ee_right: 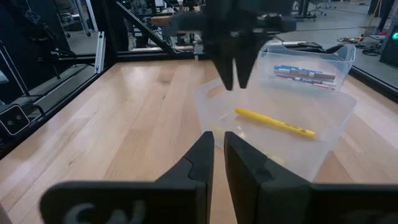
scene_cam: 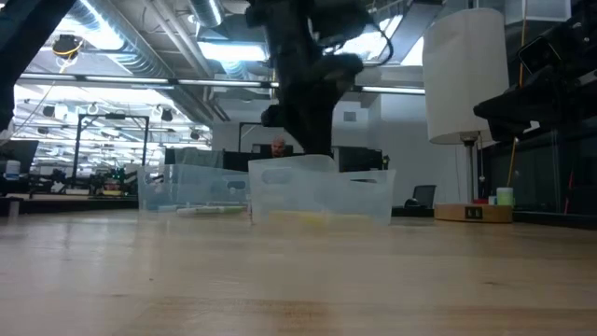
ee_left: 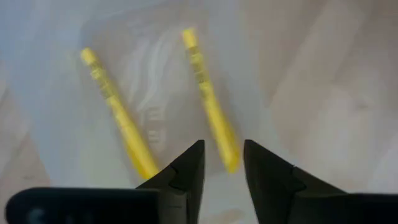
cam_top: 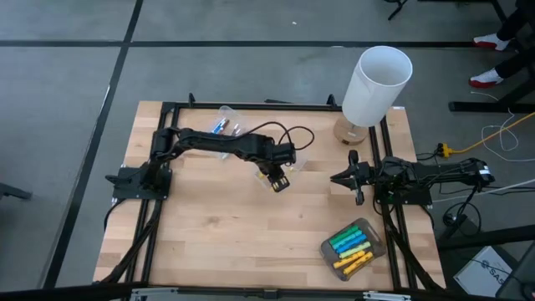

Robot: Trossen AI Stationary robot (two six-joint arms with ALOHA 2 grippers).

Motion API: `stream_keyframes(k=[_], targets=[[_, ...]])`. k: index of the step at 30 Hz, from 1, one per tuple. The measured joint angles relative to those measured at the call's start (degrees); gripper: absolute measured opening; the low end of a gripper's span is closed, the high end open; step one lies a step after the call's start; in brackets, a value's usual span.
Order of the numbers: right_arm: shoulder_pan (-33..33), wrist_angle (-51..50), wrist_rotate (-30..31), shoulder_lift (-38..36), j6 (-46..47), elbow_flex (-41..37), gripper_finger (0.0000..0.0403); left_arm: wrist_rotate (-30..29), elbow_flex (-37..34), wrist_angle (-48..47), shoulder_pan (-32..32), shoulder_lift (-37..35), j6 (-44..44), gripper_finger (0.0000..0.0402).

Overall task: Pick & Place Markers
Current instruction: Return to Home Position

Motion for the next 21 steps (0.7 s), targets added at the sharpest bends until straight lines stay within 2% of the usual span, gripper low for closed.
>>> stream_keyframes(k=[7,17,21], targets=[[0.0,-0.01,-0.02,0.0,0.0,0.0,0.004,-0.27,0.02,-0.3,-2.18,-3.37,4.06,0.0099],[-0.02,-0.01,0.0,0.0,0.0,0.01,0.004,-1.77,-0.35,0.31,-4.95,-7.73,7.1,0.0016],[-0.01,0.01,0.0,0.0,0.0,0.01,0.004,-3.57,-4.49,5.17,-5.78,-10.63,7.6,0.0004]])
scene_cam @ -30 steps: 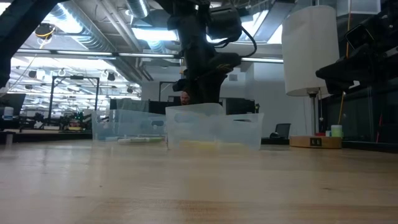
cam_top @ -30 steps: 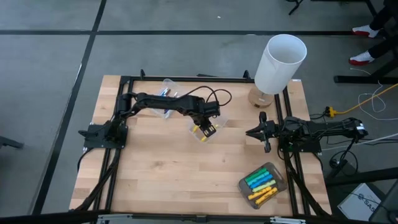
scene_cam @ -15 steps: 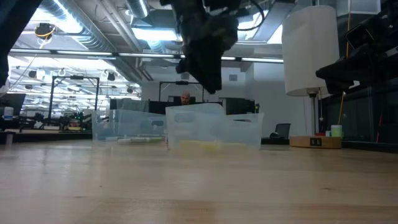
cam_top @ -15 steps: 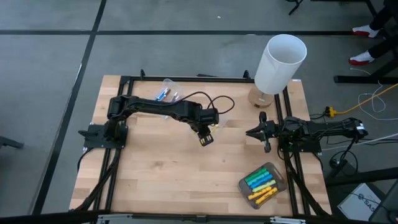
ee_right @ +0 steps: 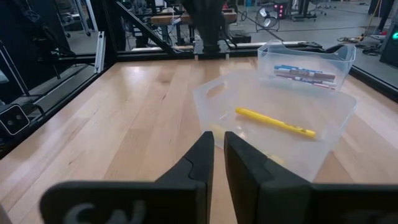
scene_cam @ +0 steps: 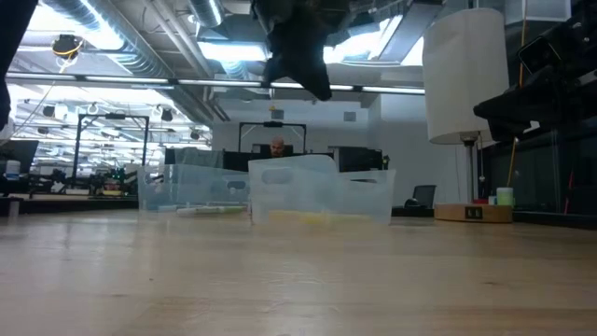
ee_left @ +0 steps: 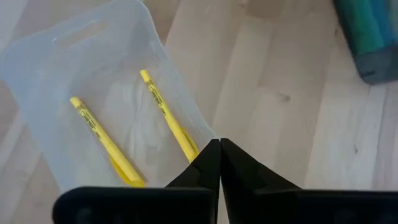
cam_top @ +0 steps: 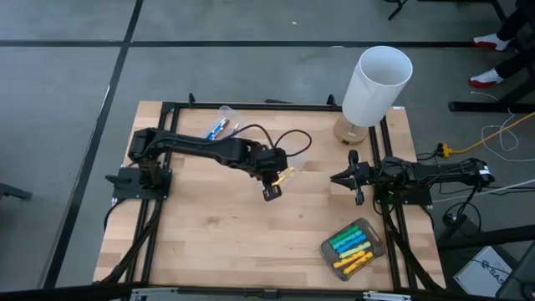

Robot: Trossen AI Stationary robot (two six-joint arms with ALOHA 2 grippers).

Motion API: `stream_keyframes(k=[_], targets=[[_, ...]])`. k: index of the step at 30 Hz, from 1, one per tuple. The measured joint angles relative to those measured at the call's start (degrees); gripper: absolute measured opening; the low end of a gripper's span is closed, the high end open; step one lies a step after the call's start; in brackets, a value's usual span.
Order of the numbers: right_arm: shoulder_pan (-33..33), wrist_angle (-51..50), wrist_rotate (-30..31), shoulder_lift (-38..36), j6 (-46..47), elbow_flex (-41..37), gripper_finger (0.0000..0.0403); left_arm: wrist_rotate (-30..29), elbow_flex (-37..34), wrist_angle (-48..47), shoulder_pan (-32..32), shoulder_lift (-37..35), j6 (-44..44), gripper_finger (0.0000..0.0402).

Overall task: Pick & Place Markers
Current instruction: Return to Home Position

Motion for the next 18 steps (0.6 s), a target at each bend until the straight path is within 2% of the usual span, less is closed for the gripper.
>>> stream_keyframes(k=[7,18], targets=[[-0.01,-0.01,-0.01,0.0,0.02,0.0,0.004,0.39,-10.54,10.57,-0.78,-6.16,0.91,0.0002],[0.01,-0.02,0.0,0.0,0.05,0.0,0.004,0.1,-31.23,30.0,-1.44,-18.32,1.04,0.0003]])
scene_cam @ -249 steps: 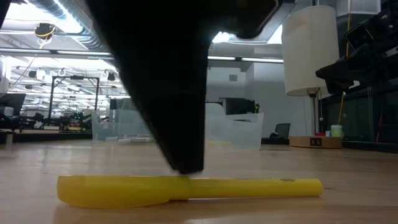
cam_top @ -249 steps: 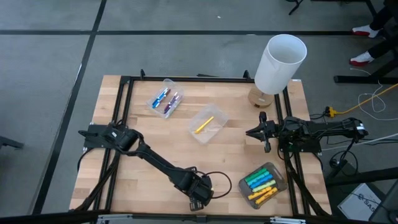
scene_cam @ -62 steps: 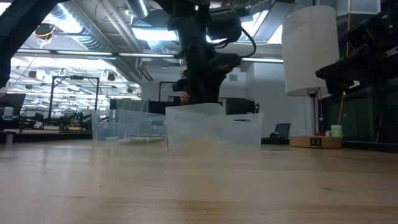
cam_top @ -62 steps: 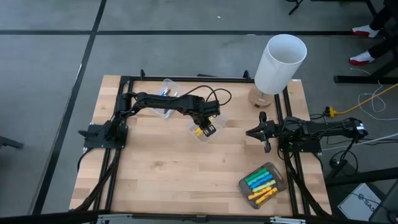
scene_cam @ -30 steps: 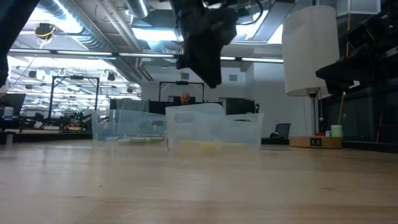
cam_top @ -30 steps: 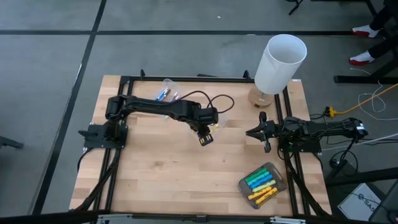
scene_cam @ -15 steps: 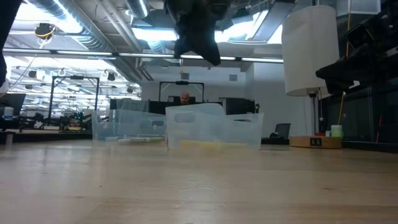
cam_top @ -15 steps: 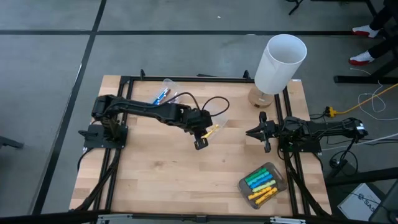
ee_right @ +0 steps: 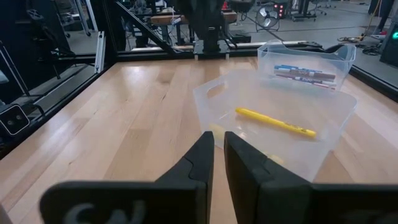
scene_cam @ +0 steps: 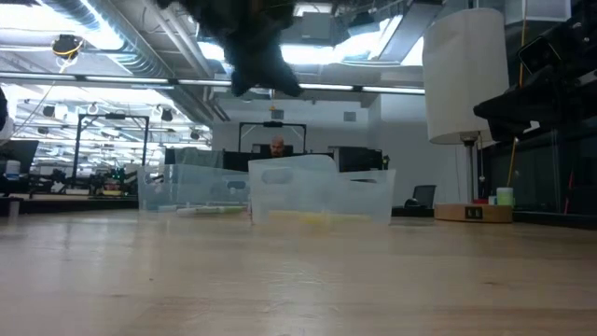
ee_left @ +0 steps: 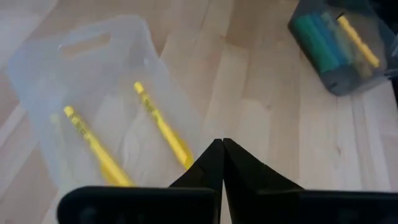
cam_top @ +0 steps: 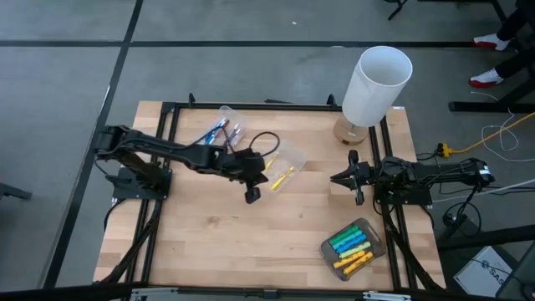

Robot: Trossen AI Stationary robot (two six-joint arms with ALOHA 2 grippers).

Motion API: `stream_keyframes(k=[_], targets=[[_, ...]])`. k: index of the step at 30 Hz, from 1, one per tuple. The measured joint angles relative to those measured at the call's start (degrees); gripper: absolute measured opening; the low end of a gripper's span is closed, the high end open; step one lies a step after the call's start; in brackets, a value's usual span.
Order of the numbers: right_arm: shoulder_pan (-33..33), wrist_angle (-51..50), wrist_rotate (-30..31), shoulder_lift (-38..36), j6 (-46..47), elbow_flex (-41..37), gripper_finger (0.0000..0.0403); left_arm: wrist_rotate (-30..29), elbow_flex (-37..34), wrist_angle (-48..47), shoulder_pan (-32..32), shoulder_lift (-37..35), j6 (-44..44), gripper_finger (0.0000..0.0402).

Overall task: Pick & Place Markers
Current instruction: Return to Home Position

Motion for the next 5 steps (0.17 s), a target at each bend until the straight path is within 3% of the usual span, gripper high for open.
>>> stream_keyframes(k=[5], targets=[[-0.02,0.01,0.0,0.0,0.01,0.0,0.004,-0.19,-8.52,4.56,0.02,-5.98,1.04,0.0003]])
